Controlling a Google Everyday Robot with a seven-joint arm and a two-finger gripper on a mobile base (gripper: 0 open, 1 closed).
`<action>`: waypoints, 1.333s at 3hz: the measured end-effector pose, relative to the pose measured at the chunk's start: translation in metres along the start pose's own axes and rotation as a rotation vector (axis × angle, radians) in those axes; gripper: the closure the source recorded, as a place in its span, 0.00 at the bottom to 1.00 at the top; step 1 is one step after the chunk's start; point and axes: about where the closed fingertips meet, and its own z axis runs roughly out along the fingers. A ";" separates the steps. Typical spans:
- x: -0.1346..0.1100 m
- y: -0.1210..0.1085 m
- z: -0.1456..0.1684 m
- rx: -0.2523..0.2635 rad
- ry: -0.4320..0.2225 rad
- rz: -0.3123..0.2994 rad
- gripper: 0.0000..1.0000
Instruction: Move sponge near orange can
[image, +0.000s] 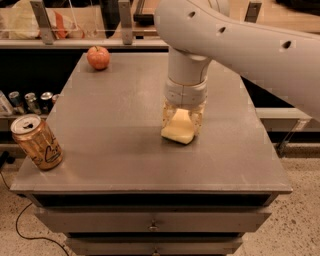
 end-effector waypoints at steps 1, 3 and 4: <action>-0.005 0.002 -0.005 -0.012 -0.011 -0.037 0.88; -0.016 0.027 -0.054 -0.069 -0.104 -0.217 1.00; -0.018 0.045 -0.085 -0.097 -0.197 -0.388 1.00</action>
Offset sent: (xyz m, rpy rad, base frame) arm 0.0233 0.0198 0.0563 0.0298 -0.1162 0.2413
